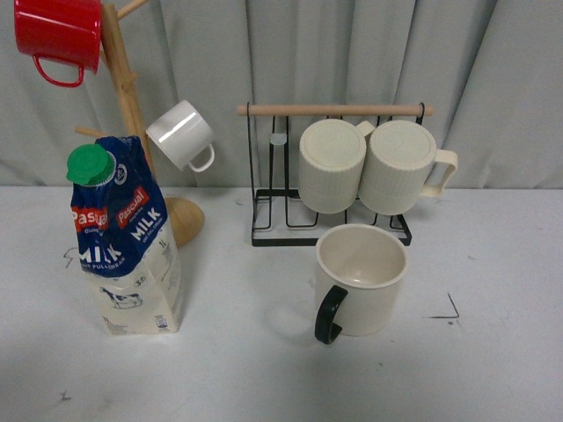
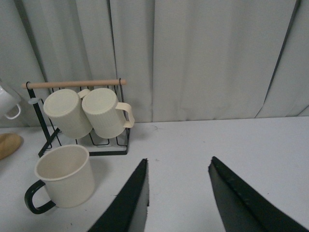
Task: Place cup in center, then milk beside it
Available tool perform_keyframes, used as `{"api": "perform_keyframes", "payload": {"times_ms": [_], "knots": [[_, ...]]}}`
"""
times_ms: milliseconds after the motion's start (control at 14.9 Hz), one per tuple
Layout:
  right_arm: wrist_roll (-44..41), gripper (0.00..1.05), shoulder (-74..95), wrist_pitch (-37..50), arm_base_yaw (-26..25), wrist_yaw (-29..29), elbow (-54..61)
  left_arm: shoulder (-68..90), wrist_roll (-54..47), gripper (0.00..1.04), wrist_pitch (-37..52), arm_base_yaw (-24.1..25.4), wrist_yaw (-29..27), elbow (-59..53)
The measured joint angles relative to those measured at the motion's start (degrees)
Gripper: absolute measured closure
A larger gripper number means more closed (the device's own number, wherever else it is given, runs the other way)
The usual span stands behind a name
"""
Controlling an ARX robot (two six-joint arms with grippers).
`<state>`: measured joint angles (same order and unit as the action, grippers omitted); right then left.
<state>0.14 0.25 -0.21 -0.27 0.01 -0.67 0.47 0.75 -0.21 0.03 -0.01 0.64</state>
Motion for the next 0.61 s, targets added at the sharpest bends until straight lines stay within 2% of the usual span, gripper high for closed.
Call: {"api": "perform_keyframes", "payload": {"times_ms": [67,134,336,403,605], "knots": [[0.0,0.58,0.0,0.0,0.0,0.0,0.0,1.9,-0.9,0.07,-5.9,-2.1,-4.3,1.7],[0.0,0.47,0.0,0.0,0.0,0.0,0.0,8.7,-1.0,0.07,-8.0,-5.9,-9.4,3.7],[0.0,0.09,0.0,0.0,0.0,0.0,0.0,26.5,3.7,0.07,2.1,-14.7,-9.5,4.8],[0.0,0.05,0.0,0.0,0.0,0.0,0.0,32.1,4.0,0.07,6.3,-16.7,-9.4,5.0],[0.0,0.06,0.0,0.0,0.0,0.0,0.0,48.5,4.1,0.07,18.4,-20.0,-9.7,7.6]]}}
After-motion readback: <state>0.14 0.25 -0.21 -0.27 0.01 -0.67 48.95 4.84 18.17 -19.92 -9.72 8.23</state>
